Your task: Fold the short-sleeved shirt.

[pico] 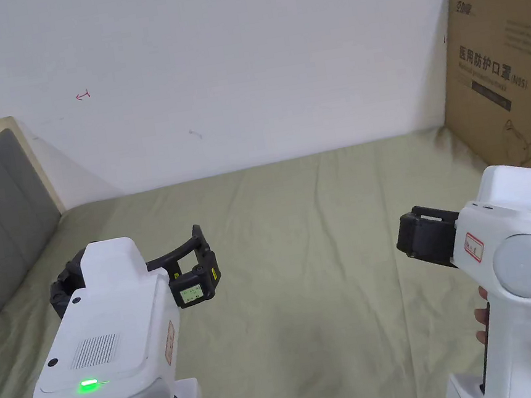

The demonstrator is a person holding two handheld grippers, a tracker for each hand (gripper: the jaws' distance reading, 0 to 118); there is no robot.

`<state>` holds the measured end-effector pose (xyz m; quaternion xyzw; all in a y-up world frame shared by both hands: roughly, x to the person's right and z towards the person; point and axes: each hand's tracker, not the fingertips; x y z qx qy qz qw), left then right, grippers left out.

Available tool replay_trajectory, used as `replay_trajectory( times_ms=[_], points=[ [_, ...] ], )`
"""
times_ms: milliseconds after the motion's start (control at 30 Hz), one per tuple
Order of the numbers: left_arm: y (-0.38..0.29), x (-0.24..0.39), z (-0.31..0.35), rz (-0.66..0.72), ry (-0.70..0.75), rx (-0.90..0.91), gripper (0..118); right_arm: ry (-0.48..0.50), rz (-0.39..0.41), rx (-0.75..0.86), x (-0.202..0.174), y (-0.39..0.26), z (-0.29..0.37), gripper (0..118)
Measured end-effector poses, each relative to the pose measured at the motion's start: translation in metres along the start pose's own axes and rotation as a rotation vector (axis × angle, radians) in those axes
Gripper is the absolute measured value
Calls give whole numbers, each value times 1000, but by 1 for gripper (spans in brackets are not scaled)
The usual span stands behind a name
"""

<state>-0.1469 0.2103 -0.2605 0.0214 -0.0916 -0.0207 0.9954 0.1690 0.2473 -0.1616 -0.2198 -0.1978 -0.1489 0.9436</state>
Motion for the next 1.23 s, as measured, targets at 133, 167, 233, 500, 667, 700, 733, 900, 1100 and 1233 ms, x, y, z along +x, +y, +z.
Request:
replay_trajectory(
  times_ms=[133,167,233,500,667,700,733,900,1100,1233],
  points=[
    [-1,-3,-2,3,1,0,118,-7,47,68,-1,1,2,117],
    [0,-2,-1,2,2,1,118,-13,66,62,-2,2,2,117],
    [0,-1,0,1,4,2,118,4,69,56,-1,1,2,117],
    [2,1,2,-2,-5,12,118,18,110,51,6,-1,-6,116],
    [3,1,2,-7,-5,12,118,60,148,233,7,-7,6,116],
    [3,2,3,-5,-6,14,118,83,162,292,9,-10,10,116],
    [4,2,3,-3,-6,16,118,96,180,353,10,-13,12,116],
    [6,4,4,-3,-7,20,118,105,308,589,-2,-26,35,118],
    [4,4,5,8,-12,25,118,87,268,630,0,-30,36,118],
    [3,4,4,3,-10,20,118,88,256,611,5,-28,34,118]
  ],
)
